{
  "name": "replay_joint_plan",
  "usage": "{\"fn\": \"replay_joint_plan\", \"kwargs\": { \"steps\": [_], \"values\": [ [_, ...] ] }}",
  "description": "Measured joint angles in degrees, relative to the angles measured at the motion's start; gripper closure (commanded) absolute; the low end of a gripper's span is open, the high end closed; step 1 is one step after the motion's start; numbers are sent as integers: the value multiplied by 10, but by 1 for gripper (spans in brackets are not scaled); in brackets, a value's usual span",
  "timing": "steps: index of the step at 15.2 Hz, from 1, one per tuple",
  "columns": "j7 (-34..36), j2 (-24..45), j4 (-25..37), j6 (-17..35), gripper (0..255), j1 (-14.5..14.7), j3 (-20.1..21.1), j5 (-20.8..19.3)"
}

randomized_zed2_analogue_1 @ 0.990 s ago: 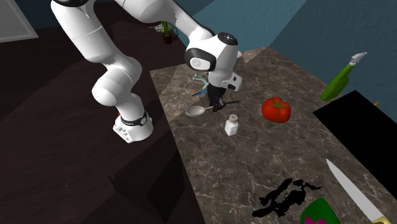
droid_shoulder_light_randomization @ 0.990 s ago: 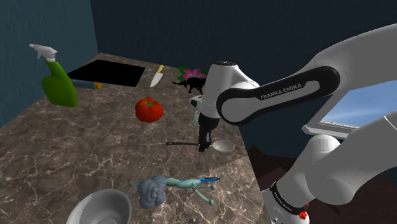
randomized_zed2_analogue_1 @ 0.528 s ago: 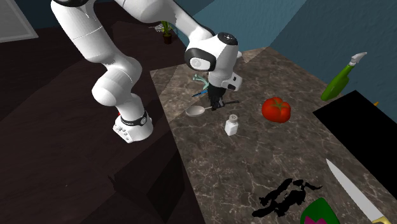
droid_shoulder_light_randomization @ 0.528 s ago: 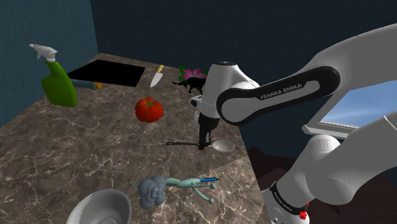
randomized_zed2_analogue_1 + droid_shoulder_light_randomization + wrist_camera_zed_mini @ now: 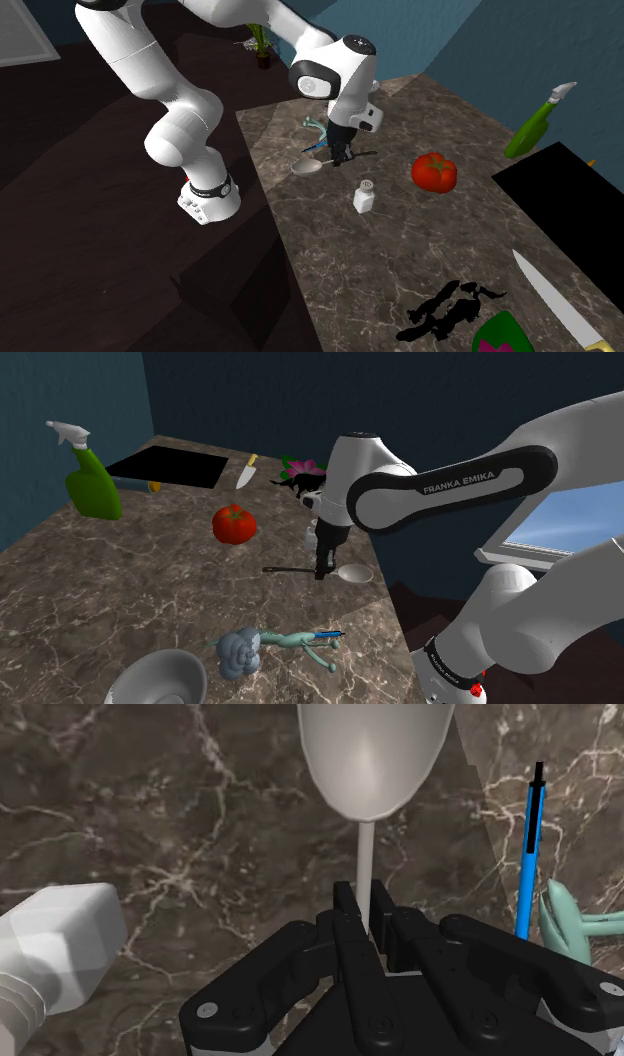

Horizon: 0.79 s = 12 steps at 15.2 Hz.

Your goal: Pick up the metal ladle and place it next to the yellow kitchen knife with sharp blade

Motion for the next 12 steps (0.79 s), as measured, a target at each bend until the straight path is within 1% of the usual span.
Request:
{"fn": "replay_joint_plan", "kwargs": {
  "steps": [12],
  "values": [
    [9,-46,58,-103,255,-1,-6,-5]
  ]
}}
